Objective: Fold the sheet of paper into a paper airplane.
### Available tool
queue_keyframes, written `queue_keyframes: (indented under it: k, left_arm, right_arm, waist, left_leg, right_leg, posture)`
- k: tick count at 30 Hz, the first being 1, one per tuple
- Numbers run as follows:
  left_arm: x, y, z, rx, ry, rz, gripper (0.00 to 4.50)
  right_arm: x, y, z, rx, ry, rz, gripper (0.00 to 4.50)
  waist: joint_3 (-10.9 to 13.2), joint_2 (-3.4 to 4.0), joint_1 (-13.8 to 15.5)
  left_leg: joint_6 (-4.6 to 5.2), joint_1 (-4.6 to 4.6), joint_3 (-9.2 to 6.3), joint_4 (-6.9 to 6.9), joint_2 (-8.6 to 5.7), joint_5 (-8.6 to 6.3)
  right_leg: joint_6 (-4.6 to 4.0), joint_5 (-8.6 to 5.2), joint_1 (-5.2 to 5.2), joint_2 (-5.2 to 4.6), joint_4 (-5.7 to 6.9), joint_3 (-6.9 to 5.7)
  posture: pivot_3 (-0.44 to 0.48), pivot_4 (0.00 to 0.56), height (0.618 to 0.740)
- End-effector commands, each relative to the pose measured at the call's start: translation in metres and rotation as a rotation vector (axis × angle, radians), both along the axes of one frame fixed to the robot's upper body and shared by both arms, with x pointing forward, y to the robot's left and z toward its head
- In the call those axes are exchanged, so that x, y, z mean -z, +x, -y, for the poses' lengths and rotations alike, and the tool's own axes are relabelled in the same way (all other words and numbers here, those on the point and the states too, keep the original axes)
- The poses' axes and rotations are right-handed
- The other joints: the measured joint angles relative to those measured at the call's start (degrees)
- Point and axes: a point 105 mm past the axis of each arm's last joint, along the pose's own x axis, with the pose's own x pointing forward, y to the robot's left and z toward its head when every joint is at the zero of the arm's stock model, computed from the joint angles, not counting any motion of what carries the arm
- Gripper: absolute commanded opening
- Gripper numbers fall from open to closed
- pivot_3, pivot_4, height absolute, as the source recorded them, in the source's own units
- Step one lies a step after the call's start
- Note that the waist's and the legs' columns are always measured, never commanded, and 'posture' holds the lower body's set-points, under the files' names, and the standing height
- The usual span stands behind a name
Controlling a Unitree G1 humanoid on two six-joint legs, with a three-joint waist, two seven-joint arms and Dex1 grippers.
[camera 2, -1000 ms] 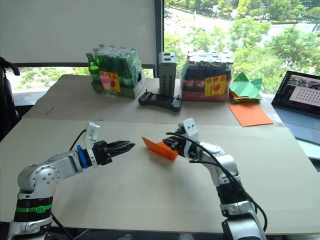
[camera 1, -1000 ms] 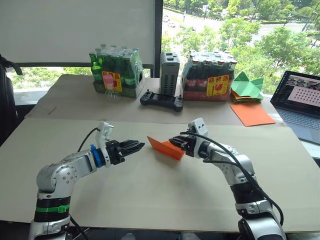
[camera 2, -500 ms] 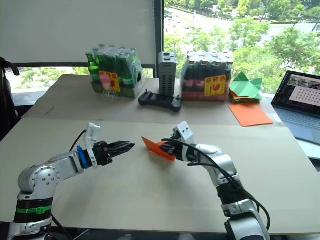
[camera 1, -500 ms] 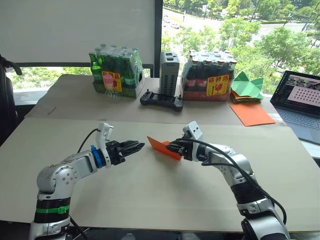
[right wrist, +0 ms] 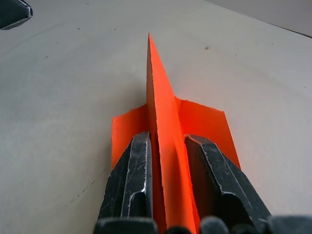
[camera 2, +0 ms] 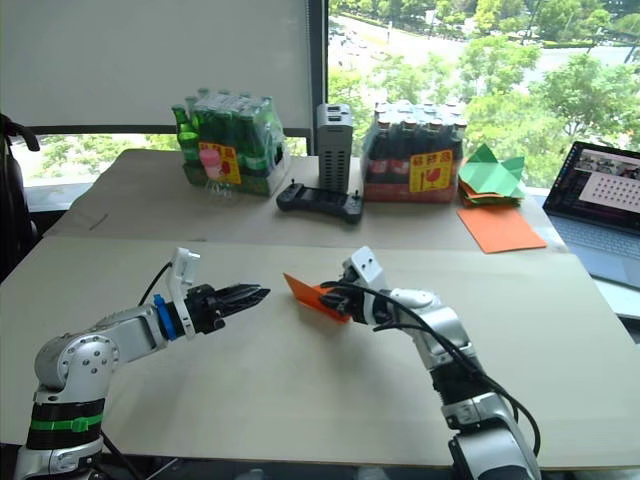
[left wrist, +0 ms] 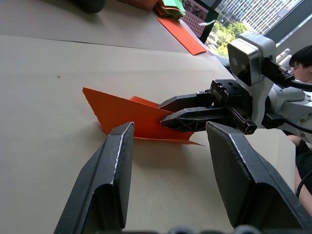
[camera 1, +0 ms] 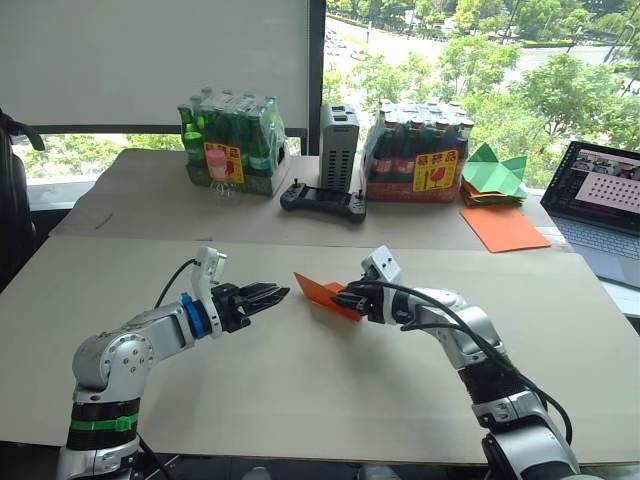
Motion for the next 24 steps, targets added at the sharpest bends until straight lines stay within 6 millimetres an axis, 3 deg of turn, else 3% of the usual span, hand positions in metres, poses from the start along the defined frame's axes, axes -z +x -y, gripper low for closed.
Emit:
queue_keyframes:
  k: [1, 24]
  left_arm:
    - [-0.013, -0.003, 0.001, 0.006, -0.002, 0.062, 2.49]
    - [-0.009, -0.023, 0.004, 0.168, 0.142, 0.110, 2.49]
  right_arm:
    - [-0.017, 0.003, -0.003, -0.043, -0.009, 0.067, 1.26]
    - [-0.008, 0.005, -0.010, -0.113, -0.080, 0.061, 1.26]
  waist:
    - [0.00, 0.00, -0.02]
    - [0.08, 0.03, -0.01]
  left_leg:
    - [0.00, 0.00, 0.00, 0.00, 0.00, 0.00]
    - [0.00, 0.00, 0.02, -0.04, 0.00, 0.00]
  right_leg:
    - [0.00, 0.00, 0.00, 0.00, 0.00, 0.00]
    - [0.00, 0.00, -0.02, 0.00, -0.03, 0.00]
  posture:
    - [0.000, 0.150, 0.740]
    - [0.000, 0.150, 0.740]
